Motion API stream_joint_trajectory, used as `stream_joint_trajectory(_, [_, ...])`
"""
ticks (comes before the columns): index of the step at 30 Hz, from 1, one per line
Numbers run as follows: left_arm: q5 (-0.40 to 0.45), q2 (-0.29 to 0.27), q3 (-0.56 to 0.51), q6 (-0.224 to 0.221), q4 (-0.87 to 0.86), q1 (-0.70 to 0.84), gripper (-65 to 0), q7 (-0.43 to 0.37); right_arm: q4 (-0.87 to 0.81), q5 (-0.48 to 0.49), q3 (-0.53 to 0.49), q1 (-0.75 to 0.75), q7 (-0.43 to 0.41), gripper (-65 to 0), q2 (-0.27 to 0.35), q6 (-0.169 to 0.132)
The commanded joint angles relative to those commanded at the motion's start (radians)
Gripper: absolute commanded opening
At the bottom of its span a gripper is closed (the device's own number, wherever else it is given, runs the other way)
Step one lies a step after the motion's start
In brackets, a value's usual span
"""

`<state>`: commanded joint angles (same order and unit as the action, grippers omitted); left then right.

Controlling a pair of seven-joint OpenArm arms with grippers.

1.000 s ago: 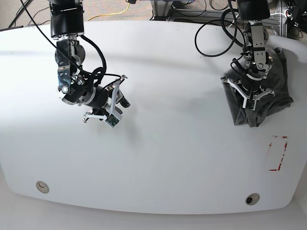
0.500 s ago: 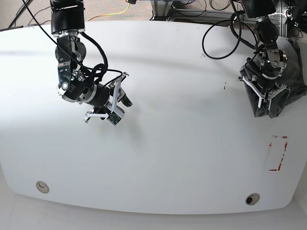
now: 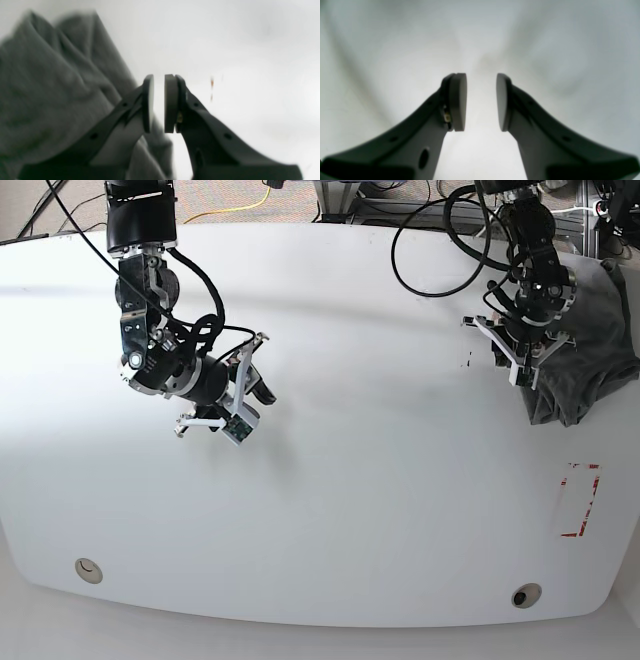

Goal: Layout the t-shirt on the table in an organized manner, then fold the t-shirt properly
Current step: 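Grasp the folded grey shirt with the left gripper and drag it to the table edge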

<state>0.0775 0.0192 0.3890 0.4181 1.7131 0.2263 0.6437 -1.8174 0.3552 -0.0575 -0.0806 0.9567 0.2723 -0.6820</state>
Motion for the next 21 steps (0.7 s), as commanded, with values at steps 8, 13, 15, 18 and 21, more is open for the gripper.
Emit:
stream_joint_trajectory(8, [-0.003, 0.086, 0.169, 0.003, -0.084, 0.008, -59.3, 0.0, -0.009, 0.0, 0.002, 0.008, 0.0, -46.5, 0.003, 0.0])
stream_joint_trajectory(13, [-0.003, 0.181, 0.252, 0.064, -0.158, 0.006, -59.3, 0.0, -0.035, 0.0, 0.051, 0.043, 0.0, -46.5, 0.0, 0.0])
stream_joint_trajectory(15, [-0.003, 0.207, 0.279, 0.109, -0.178, 0.005, -59.3, 0.0, -0.044, 0.0, 0.058, 0.044, 0.0, -46.5, -0.002, 0.0])
stream_joint_trajectory(18, [-0.003, 0.221, 0.31, 0.175, -0.196, 0.005, -59.3, 0.0, -0.052, 0.0, 0.058, 0.049, 0.0, -46.5, -0.002, 0.0])
stream_joint_trajectory(21, [-0.003, 0.222, 0.316, 0.232, -0.183, -0.014, -59.2, 0.003, -0.054, 0.0, 0.058, 0.051, 0.0, -46.5, -0.002, 0.0])
